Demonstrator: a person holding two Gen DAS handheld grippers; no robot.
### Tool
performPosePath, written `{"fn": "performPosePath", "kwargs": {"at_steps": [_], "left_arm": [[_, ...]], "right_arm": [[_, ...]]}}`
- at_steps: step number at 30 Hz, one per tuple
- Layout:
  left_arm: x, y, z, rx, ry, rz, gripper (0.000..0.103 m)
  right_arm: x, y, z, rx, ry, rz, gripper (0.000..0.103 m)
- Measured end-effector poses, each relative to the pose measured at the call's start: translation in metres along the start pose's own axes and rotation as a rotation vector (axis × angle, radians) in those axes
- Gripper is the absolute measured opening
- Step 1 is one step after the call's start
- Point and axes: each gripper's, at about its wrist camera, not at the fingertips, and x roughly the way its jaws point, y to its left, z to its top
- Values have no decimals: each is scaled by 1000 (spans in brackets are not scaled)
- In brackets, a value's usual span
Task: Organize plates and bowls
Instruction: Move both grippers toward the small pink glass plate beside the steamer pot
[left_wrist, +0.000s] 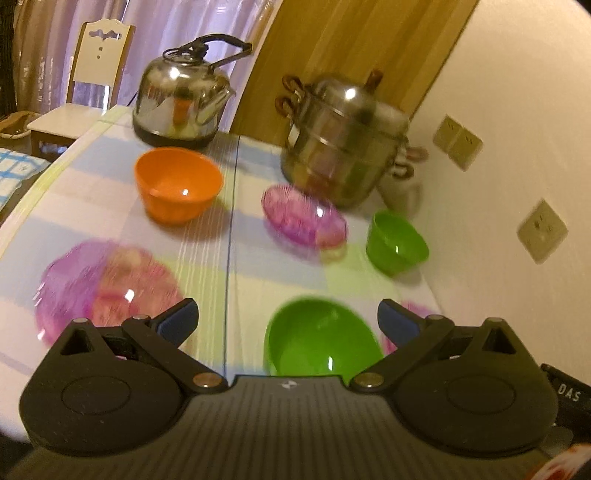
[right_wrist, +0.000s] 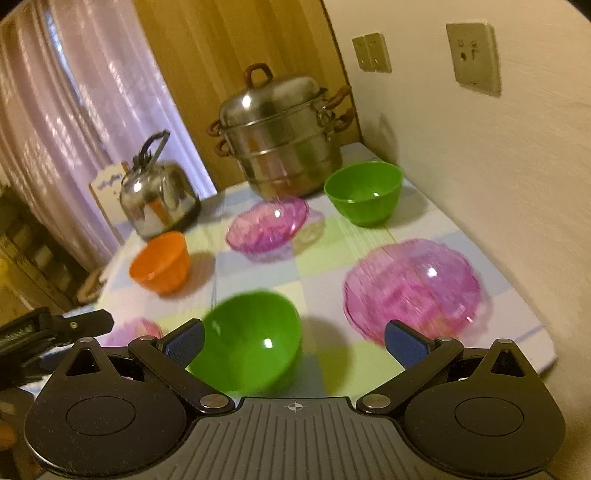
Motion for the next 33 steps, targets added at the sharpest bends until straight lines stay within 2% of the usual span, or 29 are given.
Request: {"fn": "performPosePath", "kwargs": {"at_steps": [5, 10, 14, 21, 25, 29, 33], "left_arm": [[56, -1, 36, -5, -8, -3, 102], [120, 10, 66, -73, 68, -14, 102], [162, 11, 82, -31, 70, 7, 102], [221, 21, 104, -70, 80, -6, 102], [245, 22, 108, -48, 79, -11, 101], [268, 33, 105, -106, 110, -34, 95], [283, 39, 105, -112, 122, -14, 92]], "right_arm": [[40, -8, 41, 73, -13, 10, 103], [93, -11, 70, 111, -21, 1, 102], [138, -15, 85, 193, 4, 2, 102], [209, -17, 106, 243, 8, -15, 101], [242, -25, 111, 296, 41, -5, 94], [269, -26, 113, 325, 92, 13, 89], [290, -25, 116, 328, 129, 1, 86]]}}
